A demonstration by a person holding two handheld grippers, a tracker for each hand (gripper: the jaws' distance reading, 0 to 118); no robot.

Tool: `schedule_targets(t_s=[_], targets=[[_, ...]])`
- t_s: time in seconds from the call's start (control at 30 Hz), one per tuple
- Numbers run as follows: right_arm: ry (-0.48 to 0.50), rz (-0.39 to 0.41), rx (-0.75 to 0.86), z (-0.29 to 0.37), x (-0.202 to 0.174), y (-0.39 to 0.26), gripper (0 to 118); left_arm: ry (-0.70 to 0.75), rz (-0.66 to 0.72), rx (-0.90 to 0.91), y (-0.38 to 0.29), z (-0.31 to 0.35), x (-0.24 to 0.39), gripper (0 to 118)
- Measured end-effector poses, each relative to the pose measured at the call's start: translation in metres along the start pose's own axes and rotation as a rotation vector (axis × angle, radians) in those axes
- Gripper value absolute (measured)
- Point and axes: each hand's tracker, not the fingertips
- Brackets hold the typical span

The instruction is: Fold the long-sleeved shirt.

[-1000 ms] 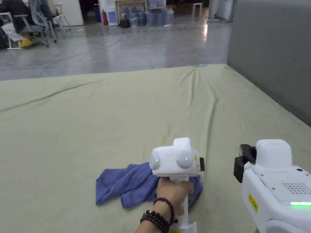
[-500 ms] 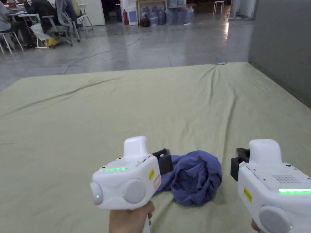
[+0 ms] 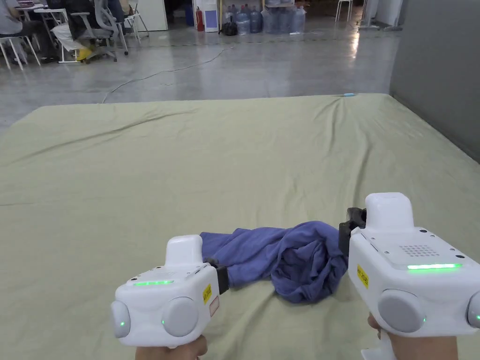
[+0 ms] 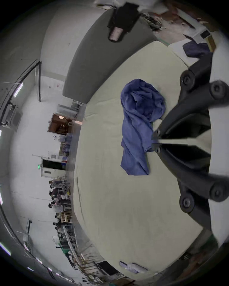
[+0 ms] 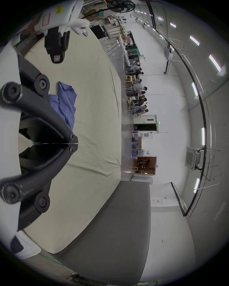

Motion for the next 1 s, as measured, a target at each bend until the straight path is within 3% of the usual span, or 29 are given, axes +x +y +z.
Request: schedule_targets(t_s=[0.03, 0.07, 0.1, 0.13, 0.17, 0.43, 0.5, 0.53, 0.57, 0.6, 0.63, 0.67, 0.7, 0.83, 0.97, 1.0], targets=[[-0.001, -0.004, -0.004, 0.0, 0.004, -0.001, 0, -0.01, -0.003, -0.035, 0.001, -0.012, 0.001, 18], [-0.003, -0.005, -0.01, -0.001, 0.006, -0.002, 0, -0.019, -0.009, -0.095, 0.003, -0.028, 0.002, 57], [-0.007, -0.006, -0.014, -0.003, 0.008, -0.004, 0, -0.02, 0.005, -0.13, 0.002, -0.043, 0.001, 84], [-0.015, -0.007, -0.02, -0.005, 0.01, -0.007, 0, -0.023, 0.009, -0.151, 0.002, -0.059, 0.001, 92], [-0.021, -0.007, -0.028, -0.008, 0.013, -0.01, 0, -0.012, 0.008, -0.179, 0.001, -0.076, 0.001, 92], [-0.051, -0.018, -0.118, -0.035, 0.035, -0.032, 0, 0.045, -0.055, -0.347, 0.01, -0.185, 0.004, 88], [-0.054, -0.024, -0.145, -0.043, 0.042, -0.035, 0, 0.053, -0.082, -0.411, 0.007, -0.202, 0.006, 66], [-0.053, -0.027, -0.163, -0.048, 0.044, -0.037, 7, 0.056, -0.096, -0.45, 0.004, -0.209, 0.008, 62], [-0.056, -0.037, -0.176, -0.054, 0.046, -0.039, 20, 0.055, -0.091, -0.417, 0.004, -0.208, 0.009, 58], [-0.05, -0.041, -0.183, -0.061, 0.048, -0.041, 38, 0.06, -0.092, -0.397, 0.007, -0.202, 0.009, 44], [-0.03, -0.049, -0.201, -0.07, 0.052, -0.043, 63, 0.043, -0.081, -0.386, 0.009, -0.195, 0.006, 18], [-0.014, -0.048, -0.233, -0.081, 0.054, -0.046, 97, 0.033, -0.047, -0.341, 0.012, -0.188, 0.003, 4], [-0.01, -0.032, -0.278, -0.091, 0.054, -0.049, 104, 0.027, -0.019, -0.309, 0.014, -0.183, 0.0, 4], [0.012, 0.027, -0.375, -0.127, 0.051, -0.065, 104, 0.004, -0.008, -0.323, 0.025, -0.166, -0.009, 4], [0.065, 0.01, -0.426, -0.174, 0.046, -0.083, 102, 0.022, -0.027, -0.298, 0.036, -0.157, -0.011, 4], [0.061, 0.008, -0.426, -0.184, 0.045, -0.085, 89, 0.021, -0.027, -0.293, 0.038, -0.154, -0.012, 4]])
